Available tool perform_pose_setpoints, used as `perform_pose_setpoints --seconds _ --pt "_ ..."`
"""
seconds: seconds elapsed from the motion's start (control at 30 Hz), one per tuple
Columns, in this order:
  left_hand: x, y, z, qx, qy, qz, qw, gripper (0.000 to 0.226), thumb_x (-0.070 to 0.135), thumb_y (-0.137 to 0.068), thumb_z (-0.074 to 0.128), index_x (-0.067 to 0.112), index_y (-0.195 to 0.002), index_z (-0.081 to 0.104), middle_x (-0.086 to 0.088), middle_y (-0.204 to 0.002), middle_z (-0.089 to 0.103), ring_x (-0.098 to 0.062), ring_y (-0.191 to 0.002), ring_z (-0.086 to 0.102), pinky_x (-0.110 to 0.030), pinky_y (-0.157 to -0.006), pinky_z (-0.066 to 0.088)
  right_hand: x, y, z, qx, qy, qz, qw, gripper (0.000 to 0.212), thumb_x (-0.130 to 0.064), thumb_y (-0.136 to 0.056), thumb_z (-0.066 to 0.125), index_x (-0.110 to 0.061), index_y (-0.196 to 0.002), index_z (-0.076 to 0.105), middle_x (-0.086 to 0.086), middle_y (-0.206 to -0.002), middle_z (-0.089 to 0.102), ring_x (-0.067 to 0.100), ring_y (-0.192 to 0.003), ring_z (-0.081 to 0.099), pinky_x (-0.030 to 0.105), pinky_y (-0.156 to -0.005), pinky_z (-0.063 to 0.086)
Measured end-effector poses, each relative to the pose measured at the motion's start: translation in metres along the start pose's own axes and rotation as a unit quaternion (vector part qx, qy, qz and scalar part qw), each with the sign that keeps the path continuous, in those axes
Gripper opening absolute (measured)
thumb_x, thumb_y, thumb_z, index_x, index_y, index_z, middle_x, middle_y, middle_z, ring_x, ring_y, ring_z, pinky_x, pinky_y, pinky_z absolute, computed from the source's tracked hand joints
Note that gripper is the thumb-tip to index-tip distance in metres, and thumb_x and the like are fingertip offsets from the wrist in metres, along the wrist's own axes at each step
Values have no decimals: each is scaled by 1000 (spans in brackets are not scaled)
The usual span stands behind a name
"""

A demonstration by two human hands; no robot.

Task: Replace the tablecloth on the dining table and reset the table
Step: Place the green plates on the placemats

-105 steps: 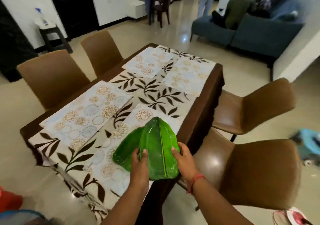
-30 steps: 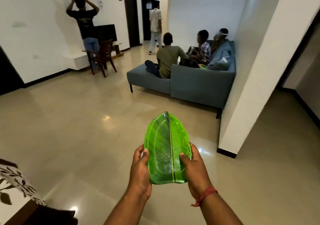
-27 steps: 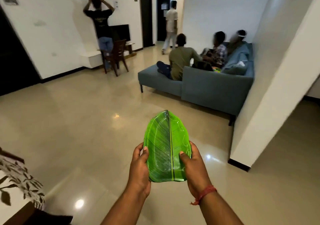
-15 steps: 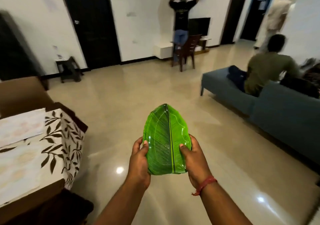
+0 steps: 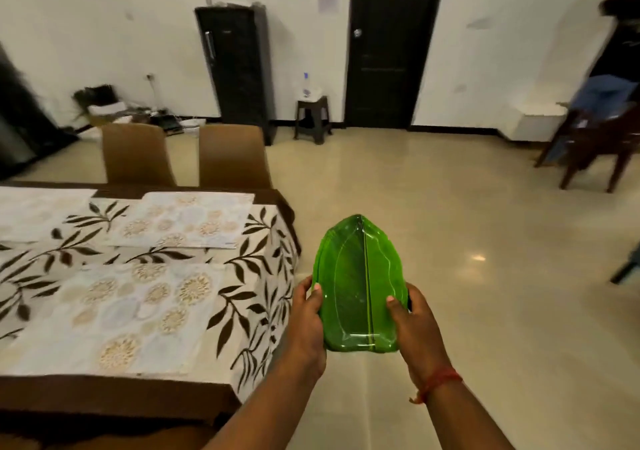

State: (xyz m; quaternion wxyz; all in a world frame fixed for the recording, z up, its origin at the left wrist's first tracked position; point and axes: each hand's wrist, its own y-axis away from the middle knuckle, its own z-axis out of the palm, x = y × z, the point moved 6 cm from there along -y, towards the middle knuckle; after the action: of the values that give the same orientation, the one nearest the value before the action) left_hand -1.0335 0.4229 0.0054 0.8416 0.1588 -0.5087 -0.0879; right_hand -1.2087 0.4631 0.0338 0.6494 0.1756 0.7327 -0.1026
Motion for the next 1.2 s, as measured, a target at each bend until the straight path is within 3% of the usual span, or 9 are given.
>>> perform_pose_setpoints --seconds 0.1,0.23,0.33,0.5,0.6,0.77,0.9,1.07,1.2 --pt "31 -46 -31 61 24 14 998 20 25 -103 49 37 -116 59 -6 -117 71 -29 -107 68 -56 -91 55 -5 -50 61 -69 15 -1 997 23 -17 -101 53 -38 -108 59 -8 -108 69 13 -100 66 40 -88 55" --pt "65 -98 -87 155 40 55 986 25 26 -103 50 33 -126 56 -7 -120 69 -30 -108 68 -58 -89 55 -4 -109 153 -171 53 -25 984 24 -17 -99 57 -36 -113 61 -6 -108 69 15 -100 66 41 -90 54" --pt "89 -123 -129 230 61 94 967 21 23 -104 49 32 -121 58 -7 -115 71 -29 -104 70 -55 -88 57 2 -147 225 -241 99 -51 964 22 -25 -94 63 -30 -116 64 1 -113 62 19 -104 62 44 -95 51" --pt "109 -132 -194 385 117 120 908 21 21 -104 48 30 -122 57 -8 -108 74 -28 -94 72 -43 -71 60 3 -170 345 -423 110 -45 898 14 -17 -95 64 -27 -104 69 -8 -100 72 13 -93 68 37 -86 55" --pt "115 -124 -226 475 140 140 857 22 24 -105 47 31 -124 56 -7 -111 73 -30 -100 70 -50 -79 59 1 -173 403 -509 131 -41 850 9 -21 -96 62 -26 -99 68 -12 -90 74 13 -88 70 40 -84 55" --pt "113 -98 -269 577 183 161 779 29 23 -104 50 28 -132 52 -11 -120 68 -35 -109 66 -60 -91 53 8 -155 473 -600 128 -28 790 12 -20 -98 59 -27 -97 69 -6 -95 74 17 -92 69 41 -88 54" --pt "109 -76 -309 633 198 166 729 22 24 -103 50 30 -124 56 -11 -117 69 -36 -107 66 -65 -91 52 20 -134 518 -630 138 -22 764 14 -17 -99 58 -26 -98 68 -5 -99 73 15 -95 68 36 -87 53" --pt "101 -45 -351 690 224 189 662 27 20 -104 49 22 -131 52 -12 -119 69 -32 -106 67 -58 -94 52 52 -125 573 -634 137 7 761 18 -17 -101 55 -14 -116 65 1 -111 69 21 -102 64 34 -88 48" --pt "80 -10 -350 739 243 191 598 26 18 -103 49 21 -129 54 -13 -122 66 -31 -106 65 -57 -95 51 89 -123 600 -641 192 30 742 24 -16 -100 57 -8 -121 63 9 -113 68 27 -104 63 37 -91 49"
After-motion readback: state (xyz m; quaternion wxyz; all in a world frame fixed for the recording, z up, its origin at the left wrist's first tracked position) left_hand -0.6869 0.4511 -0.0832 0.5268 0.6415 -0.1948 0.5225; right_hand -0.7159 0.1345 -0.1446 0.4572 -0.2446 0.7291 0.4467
